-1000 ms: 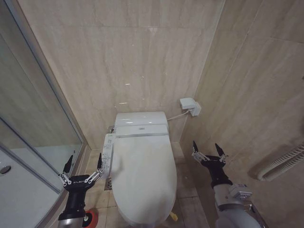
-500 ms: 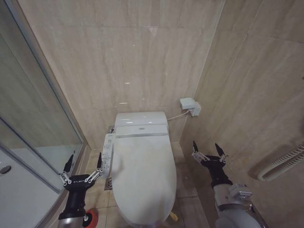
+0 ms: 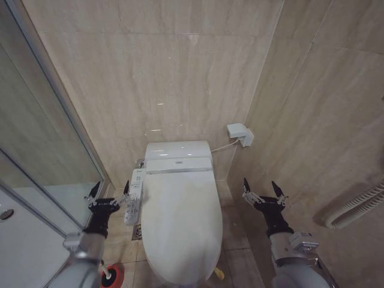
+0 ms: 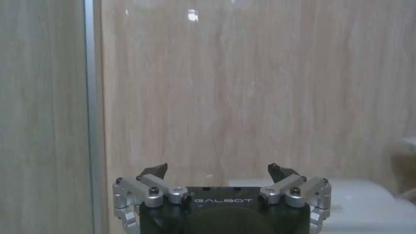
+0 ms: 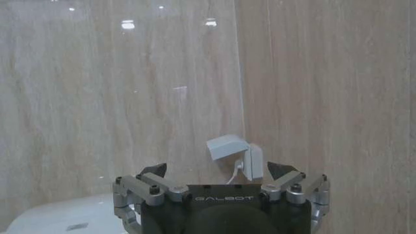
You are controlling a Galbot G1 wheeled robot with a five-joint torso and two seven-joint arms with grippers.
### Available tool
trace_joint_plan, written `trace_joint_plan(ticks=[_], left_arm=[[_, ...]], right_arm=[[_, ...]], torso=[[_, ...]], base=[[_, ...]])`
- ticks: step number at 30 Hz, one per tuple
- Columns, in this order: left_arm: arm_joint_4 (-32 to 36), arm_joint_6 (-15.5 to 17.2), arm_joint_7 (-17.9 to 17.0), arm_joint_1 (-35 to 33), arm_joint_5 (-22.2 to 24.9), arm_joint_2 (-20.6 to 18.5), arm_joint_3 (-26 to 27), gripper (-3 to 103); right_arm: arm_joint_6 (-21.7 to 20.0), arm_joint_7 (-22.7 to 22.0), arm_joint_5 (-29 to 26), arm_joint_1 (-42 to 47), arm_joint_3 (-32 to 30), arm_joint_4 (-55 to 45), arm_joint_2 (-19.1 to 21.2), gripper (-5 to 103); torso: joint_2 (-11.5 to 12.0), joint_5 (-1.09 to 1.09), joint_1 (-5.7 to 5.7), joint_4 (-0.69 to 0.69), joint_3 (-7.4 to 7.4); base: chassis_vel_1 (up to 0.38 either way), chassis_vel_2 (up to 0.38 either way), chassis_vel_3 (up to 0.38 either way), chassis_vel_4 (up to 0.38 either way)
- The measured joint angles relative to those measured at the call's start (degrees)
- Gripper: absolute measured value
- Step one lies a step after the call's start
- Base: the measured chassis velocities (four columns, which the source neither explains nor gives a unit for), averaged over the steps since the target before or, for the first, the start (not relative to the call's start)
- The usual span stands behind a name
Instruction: Open the toilet lid, clean the toilet bowl with a toilet brush, close the toilet lid, and flush.
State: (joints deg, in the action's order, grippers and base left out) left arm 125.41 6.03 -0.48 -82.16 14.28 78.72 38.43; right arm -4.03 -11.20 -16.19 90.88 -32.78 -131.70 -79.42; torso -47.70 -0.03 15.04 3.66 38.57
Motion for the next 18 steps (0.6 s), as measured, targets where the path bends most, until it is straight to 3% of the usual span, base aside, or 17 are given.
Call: trace_joint_plan(ticks=[7,18], left_arm=[[5.41,-4.05,0.17,-0.79,-0.76,-0.23,-0.5,100],[0.41,-6.66,-1.83,0.16,-1.28,-0.47,-0.79,100]], right_arm=[[0.0,0.0,0.0,0.0,0.0,0.0,0.0,100],[0.0,0.0,0.0,0.0,0.0,0.0,0.0,100]], torso=[[0.0,0.03,0.0,-0.02,0.0],[0.0,0.03,-0.01,-0.01,-0.01]], base=[[0.0,0.0,0.0,0.0],[0.0,0.0,0.0,0.0]])
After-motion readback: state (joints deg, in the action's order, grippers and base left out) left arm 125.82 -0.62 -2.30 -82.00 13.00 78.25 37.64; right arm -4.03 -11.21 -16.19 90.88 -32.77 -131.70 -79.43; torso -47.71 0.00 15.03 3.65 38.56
